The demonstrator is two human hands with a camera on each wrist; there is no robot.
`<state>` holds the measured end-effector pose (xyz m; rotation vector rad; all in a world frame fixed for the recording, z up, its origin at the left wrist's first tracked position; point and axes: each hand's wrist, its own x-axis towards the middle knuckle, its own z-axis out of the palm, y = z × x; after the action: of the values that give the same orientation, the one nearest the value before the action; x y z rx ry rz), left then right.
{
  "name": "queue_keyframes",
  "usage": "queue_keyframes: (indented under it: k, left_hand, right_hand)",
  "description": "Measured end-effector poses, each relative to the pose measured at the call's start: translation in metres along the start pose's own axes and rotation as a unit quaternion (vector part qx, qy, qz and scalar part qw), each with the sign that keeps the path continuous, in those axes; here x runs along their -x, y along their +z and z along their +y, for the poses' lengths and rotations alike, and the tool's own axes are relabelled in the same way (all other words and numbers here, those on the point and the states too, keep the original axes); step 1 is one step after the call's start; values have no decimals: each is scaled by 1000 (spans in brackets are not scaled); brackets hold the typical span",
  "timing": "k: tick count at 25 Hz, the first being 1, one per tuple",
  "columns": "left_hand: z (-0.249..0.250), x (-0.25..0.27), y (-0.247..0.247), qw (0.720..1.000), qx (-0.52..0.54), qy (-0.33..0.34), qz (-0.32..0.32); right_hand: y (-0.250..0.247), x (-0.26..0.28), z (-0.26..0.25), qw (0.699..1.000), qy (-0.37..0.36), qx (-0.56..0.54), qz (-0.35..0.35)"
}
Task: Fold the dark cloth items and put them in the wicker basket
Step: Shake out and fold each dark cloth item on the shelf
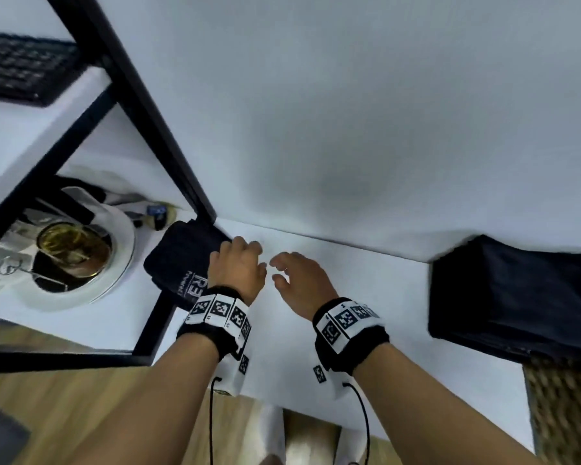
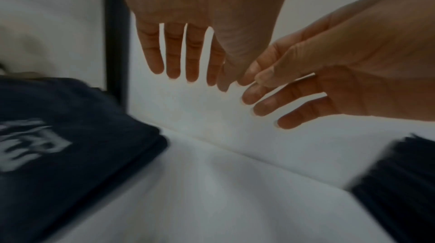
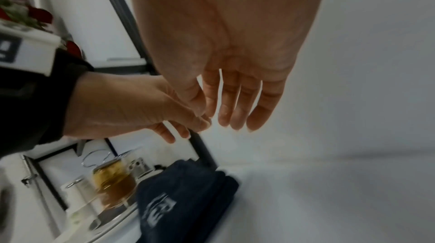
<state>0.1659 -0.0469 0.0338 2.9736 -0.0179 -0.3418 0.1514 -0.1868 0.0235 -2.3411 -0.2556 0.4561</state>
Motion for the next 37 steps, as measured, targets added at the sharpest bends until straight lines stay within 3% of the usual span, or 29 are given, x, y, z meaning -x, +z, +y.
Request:
queue_keyframes:
  k: [2,7,9,13,17,21,24,26,29,32,34,37]
  left_hand:
    - [-41,2,5,999,-30,-37,-17]
    - [-104,-2,51,984,-45,-91,-144]
    - [-104,-2,70,985,-76,-86,-128]
    - [-103,-8,89,988,-138,-34,-65]
    - [-106,-13,72,996,-79,-7,-50]
    - [-92,-16,10,989,121,-45,73]
    - [-69,-20,-55,931,306,-64,190]
    - [-52,-22,-93,897,369,-77,231]
    - [-24,-20,-143,853,452,-84,246]
    - [-1,-16,-173,820,524,-69,219]
    - [18,-4,-184,825,533,-21,187]
    - [47,30,-189,874,440,139,151]
  right_hand:
    - [37,-23,-18,999,13,-16,-34]
    - [112,-73,-34,989,121,-14,-82]
    - [129,-83,-32,985,157,-28,-62]
    - [142,-97,-24,960,240,-128,62]
    - [141,-99,-25,930,246,-247,120]
    - [93,-95,-58,913,155,-327,187]
    - [29,-72,-85,884,86,-410,209]
    - [-8,-44,-90,917,42,-354,179]
    - [-56,-2,-89,979,16,-159,128]
    - [-100,23,-91,985,15,-71,159]
    - [-129,36,-100,969,17,-163,186]
    - [-166,49,-115,929,40,-294,222]
